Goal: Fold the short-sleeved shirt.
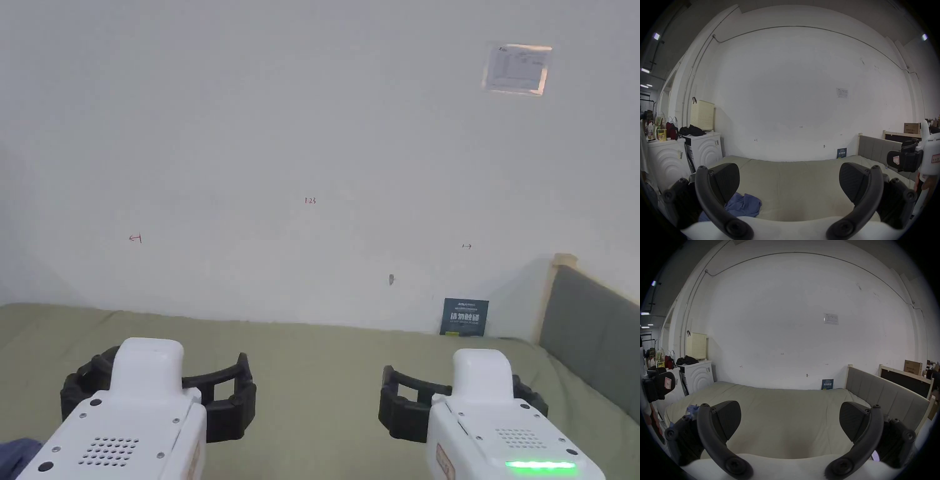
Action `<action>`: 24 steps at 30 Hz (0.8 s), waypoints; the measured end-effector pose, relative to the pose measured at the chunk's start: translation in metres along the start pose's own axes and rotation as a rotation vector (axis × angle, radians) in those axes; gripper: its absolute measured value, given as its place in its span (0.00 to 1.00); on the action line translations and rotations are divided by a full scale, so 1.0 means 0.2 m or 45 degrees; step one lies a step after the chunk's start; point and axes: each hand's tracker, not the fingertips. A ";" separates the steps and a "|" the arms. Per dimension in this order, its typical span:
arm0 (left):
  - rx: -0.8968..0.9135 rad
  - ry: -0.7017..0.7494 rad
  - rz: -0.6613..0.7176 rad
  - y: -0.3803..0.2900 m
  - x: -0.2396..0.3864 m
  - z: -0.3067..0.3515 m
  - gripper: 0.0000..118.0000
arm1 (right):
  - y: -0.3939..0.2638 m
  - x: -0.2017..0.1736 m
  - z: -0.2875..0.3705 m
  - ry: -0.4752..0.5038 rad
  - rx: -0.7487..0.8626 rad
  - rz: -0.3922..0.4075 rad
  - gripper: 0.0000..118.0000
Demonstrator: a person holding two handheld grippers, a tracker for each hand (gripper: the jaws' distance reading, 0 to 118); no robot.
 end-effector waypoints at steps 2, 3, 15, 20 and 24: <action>-0.022 -0.024 -0.018 0.00 0.00 0.00 1.00 | 0.00 0.01 -0.01 -0.006 -0.006 -0.007 1.00; -0.035 -0.034 -0.021 0.00 0.00 0.00 1.00 | -0.01 0.02 -0.01 -0.003 -0.009 -0.014 1.00; -0.046 0.012 -0.053 -0.06 0.03 -0.02 0.00 | -0.04 0.03 0.02 -0.012 -0.010 0.017 0.00; -0.052 0.010 -0.051 -0.06 -0.02 0.00 0.00 | -0.04 -0.01 0.03 0.072 -0.014 0.038 0.00; -0.035 0.142 -0.074 -0.04 -0.19 0.09 0.00 | -0.03 -0.25 0.01 0.231 0.010 0.091 0.00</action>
